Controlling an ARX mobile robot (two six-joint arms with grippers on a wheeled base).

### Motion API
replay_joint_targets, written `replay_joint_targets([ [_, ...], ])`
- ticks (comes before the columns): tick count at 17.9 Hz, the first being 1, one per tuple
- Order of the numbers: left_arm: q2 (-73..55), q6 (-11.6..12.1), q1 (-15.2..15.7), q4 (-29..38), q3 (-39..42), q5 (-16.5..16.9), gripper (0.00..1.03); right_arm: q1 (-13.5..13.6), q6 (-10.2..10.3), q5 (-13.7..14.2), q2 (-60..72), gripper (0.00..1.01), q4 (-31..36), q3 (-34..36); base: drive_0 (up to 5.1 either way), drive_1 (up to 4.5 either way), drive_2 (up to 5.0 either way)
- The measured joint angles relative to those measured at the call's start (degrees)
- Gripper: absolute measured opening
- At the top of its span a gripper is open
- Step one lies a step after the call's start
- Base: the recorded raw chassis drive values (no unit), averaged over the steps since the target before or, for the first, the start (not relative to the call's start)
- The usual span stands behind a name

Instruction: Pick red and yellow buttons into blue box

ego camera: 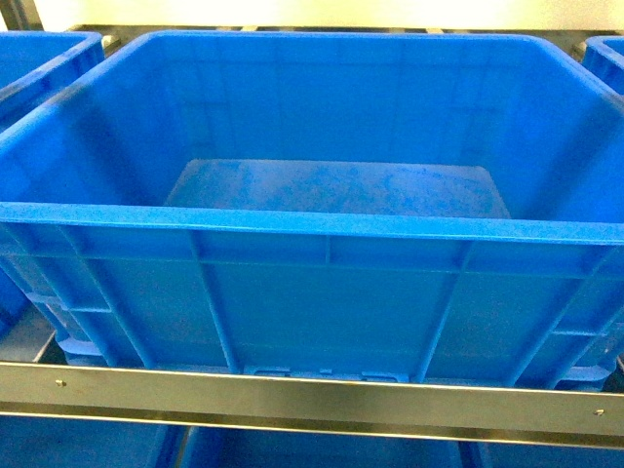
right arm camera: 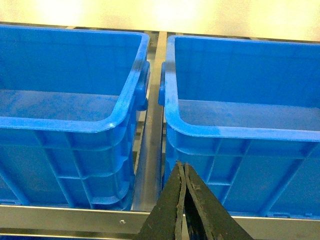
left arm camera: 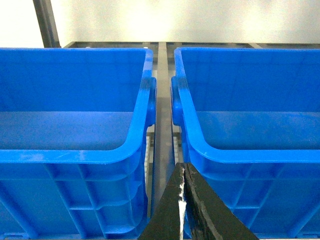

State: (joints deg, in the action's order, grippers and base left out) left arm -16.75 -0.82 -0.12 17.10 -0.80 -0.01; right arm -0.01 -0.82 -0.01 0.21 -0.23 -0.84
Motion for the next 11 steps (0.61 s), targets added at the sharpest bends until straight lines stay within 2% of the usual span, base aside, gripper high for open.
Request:
replay_joint_targets([
  [11, 7.69, 0.0, 0.0, -8.39, -0.02, -0.02, 0.02, 0.0, 0.0, 0.0, 0.0, 0.02, -0.02, 0.0, 0.0, 0.0, 0.0],
])
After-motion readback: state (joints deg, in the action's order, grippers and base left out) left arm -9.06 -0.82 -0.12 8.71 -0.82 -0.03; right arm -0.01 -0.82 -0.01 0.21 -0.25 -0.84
